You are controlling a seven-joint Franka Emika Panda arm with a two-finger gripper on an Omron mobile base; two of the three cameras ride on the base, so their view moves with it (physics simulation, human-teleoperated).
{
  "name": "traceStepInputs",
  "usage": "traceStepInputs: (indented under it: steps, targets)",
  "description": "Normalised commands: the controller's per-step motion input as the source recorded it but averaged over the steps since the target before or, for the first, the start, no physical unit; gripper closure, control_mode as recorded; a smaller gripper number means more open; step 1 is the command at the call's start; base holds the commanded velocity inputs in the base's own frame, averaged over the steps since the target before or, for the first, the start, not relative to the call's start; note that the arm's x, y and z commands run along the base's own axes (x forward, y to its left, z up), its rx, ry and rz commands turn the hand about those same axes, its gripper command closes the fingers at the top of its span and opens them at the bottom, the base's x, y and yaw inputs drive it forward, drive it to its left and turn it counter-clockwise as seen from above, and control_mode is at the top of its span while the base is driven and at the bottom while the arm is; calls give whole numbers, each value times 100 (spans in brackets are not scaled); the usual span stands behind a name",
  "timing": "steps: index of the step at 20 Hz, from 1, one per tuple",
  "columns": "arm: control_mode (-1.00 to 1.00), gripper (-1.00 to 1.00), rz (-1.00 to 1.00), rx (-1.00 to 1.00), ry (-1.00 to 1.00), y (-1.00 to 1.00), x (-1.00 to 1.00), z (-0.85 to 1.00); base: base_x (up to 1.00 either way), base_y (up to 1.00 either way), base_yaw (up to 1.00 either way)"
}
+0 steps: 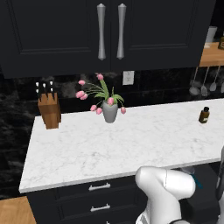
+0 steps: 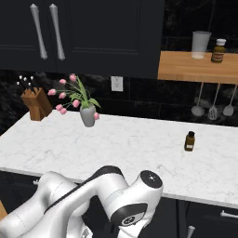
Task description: Pick the measuring cup from the drawer and place it on the counter.
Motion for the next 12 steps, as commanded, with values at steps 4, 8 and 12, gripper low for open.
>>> traceStepInputs:
  steps: [4, 8, 12]
  targets:
    - [-100, -100, 1, 4, 0, 0, -41, -12, 0, 0, 0]
    - [-100, -100, 1, 0, 0, 0, 21, -20, 0, 0, 0]
    - [-100, -100, 2, 0, 0, 0, 47, -26, 0, 0, 0]
